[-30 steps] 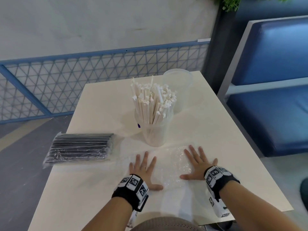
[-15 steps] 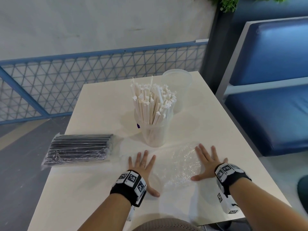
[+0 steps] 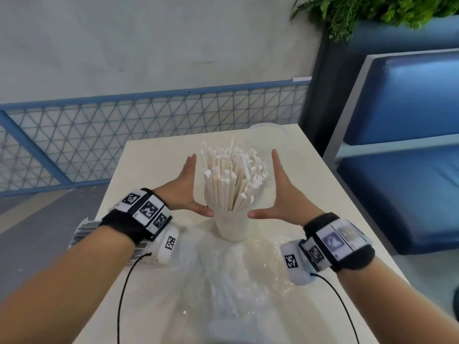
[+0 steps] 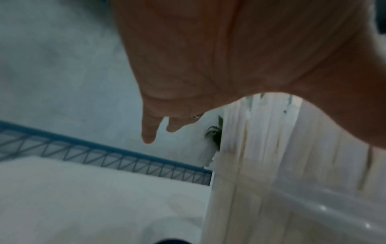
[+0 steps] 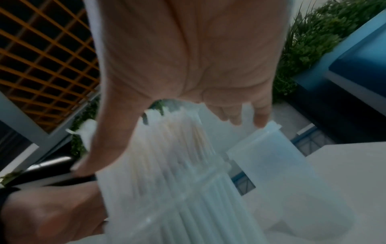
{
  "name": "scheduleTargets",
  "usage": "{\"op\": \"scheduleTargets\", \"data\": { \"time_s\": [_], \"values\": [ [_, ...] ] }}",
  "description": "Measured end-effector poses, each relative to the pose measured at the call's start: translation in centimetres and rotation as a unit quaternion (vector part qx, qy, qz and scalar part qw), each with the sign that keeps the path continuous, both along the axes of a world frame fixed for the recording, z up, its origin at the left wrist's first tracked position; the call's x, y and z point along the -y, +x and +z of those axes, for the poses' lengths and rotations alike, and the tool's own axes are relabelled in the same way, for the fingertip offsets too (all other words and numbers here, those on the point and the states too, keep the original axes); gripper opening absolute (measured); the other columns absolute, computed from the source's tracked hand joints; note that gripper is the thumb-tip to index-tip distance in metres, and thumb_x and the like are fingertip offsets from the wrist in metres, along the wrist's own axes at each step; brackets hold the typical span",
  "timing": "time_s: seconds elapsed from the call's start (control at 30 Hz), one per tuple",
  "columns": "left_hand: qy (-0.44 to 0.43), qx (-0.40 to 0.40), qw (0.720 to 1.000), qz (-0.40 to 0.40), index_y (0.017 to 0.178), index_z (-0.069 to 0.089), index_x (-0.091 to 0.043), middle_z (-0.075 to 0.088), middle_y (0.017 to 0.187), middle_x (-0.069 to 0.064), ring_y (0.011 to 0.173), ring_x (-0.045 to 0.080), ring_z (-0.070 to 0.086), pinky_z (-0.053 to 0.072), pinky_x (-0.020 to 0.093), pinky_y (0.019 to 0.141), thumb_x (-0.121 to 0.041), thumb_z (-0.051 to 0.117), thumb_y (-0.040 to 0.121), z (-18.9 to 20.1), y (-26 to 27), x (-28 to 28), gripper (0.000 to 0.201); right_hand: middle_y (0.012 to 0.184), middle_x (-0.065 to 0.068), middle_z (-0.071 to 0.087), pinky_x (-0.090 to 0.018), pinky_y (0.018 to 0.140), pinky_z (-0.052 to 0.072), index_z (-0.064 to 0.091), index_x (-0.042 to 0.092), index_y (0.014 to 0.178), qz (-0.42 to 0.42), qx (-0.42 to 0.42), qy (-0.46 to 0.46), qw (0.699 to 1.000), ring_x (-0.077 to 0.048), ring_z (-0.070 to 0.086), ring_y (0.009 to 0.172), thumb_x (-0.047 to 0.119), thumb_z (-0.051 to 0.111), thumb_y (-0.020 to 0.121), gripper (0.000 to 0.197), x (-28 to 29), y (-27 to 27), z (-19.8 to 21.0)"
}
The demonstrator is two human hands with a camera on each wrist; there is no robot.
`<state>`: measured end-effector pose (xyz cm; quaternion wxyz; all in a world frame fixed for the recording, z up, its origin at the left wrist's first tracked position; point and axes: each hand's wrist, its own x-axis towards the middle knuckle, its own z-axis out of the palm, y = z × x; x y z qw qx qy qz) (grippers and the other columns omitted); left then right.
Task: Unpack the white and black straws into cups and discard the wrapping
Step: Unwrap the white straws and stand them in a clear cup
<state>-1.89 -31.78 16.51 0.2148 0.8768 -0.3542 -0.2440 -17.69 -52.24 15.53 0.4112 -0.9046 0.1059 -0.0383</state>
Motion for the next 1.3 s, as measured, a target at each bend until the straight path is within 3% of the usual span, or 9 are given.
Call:
{"op": "scheduleTargets", "data": {
  "time_s": [0.2,0.37,0.57,0.7,0.87,1.03,1.13,1.23,1.3],
  "values": [
    [-0.059,-0.105,0.993,-0.005,0.141,0.028,-0.020,0.036,0.146,0.011,0.136,0.024,0.037,0.031,0.054,0.111,-0.062,0.088,0.035,-5.3,2.8,2.6,0.128,0.151,0.008,0.019,-0.015,0.106,0.034,-0.037,0.040,0.130,0.059,0.059,0.140,0.987,-0.001,0.029,0.135,0.018,0.087,0.058,0.146,-0.3,4.3,-1.9],
    [-0.101,-0.051,0.993,-0.011,0.145,0.020,-0.020,0.027,0.152,0.002,0.142,0.018,0.020,0.008,0.053,0.117,-0.067,0.077,0.030,-3.8,0.4,4.3,0.136,0.145,0.008,0.039,-0.050,0.106,0.038,-0.028,0.054,0.133,0.000,0.091,0.128,0.988,-0.021,0.040,0.132,0.049,0.088,0.040,0.149,-1.3,5.5,-3.0],
    [-0.259,-0.082,0.959,0.079,0.126,0.050,-0.015,0.064,0.116,-0.001,0.112,0.011,0.060,0.049,0.031,0.097,-0.039,0.085,0.042,-2.4,0.2,4.2,0.094,0.136,0.009,0.045,-0.039,0.102,0.045,0.024,0.050,0.131,-0.071,0.199,0.156,0.965,-0.008,0.048,0.123,0.032,0.085,0.060,0.096,-3.3,6.1,-1.7],
    [-0.339,-0.115,0.927,0.115,0.122,0.051,-0.010,0.065,0.113,0.002,0.107,0.012,0.062,0.051,0.019,0.087,-0.005,0.086,0.058,-0.5,0.0,4.4,0.074,0.119,0.008,0.056,-0.040,0.092,0.051,0.033,0.055,0.112,-0.099,0.241,0.152,0.953,-0.012,0.057,0.109,0.032,0.079,0.067,0.069,-3.6,6.4,-0.4],
    [-0.391,-0.099,0.908,0.115,0.118,0.052,-0.019,0.065,0.112,-0.002,0.104,0.007,0.063,0.052,0.023,0.087,-0.025,0.089,0.045,1.0,0.3,4.7,0.081,0.118,0.003,0.055,-0.031,0.092,0.050,0.036,0.039,0.120,-0.071,0.292,0.159,0.941,-0.010,0.056,0.107,0.017,0.073,0.078,0.060,-3.7,6.6,0.8],
    [-0.407,-0.081,0.908,0.067,0.120,0.049,-0.022,0.063,0.117,0.002,0.109,0.012,0.061,0.051,0.031,0.093,-0.023,0.087,0.050,1.8,0.1,4.3,0.080,0.125,0.003,0.048,-0.009,0.094,0.039,0.030,0.032,0.133,-0.057,0.302,0.142,0.941,-0.002,0.047,0.116,0.025,0.078,0.072,0.078,-3.3,6.6,1.7],
    [-0.386,-0.116,0.914,0.049,0.127,0.042,-0.025,0.053,0.123,0.004,0.113,0.009,0.056,0.048,0.032,0.097,-0.023,0.087,0.043,0.4,0.3,3.8,0.095,0.137,-0.002,0.037,-0.017,0.108,0.032,0.020,0.029,0.142,-0.032,0.255,0.134,0.957,-0.003,0.035,0.129,0.035,0.081,0.063,0.100,-3.1,6.6,0.9],
    [-0.351,-0.188,0.916,0.057,0.141,0.027,-0.025,0.052,0.120,-0.006,0.106,-0.001,0.058,0.048,0.030,0.097,0.005,0.086,0.048,-0.9,0.6,3.0,0.114,0.148,-0.002,0.020,-0.030,0.115,0.025,0.006,0.033,0.145,-0.028,0.187,0.151,0.970,-0.007,0.021,0.138,0.039,0.084,0.057,0.118,-2.8,6.3,-0.5],
    [-0.318,-0.189,0.928,0.050,0.143,0.022,-0.023,0.051,0.121,-0.015,0.113,0.003,0.054,0.043,0.028,0.102,0.009,0.084,0.053,-1.4,0.8,2.6,0.114,0.149,0.007,0.015,-0.016,0.109,0.026,-0.006,0.034,0.145,-0.008,0.138,0.181,0.974,0.001,0.022,0.135,0.033,0.087,0.056,0.129,-2.4,5.8,-1.0]
  ]
}}
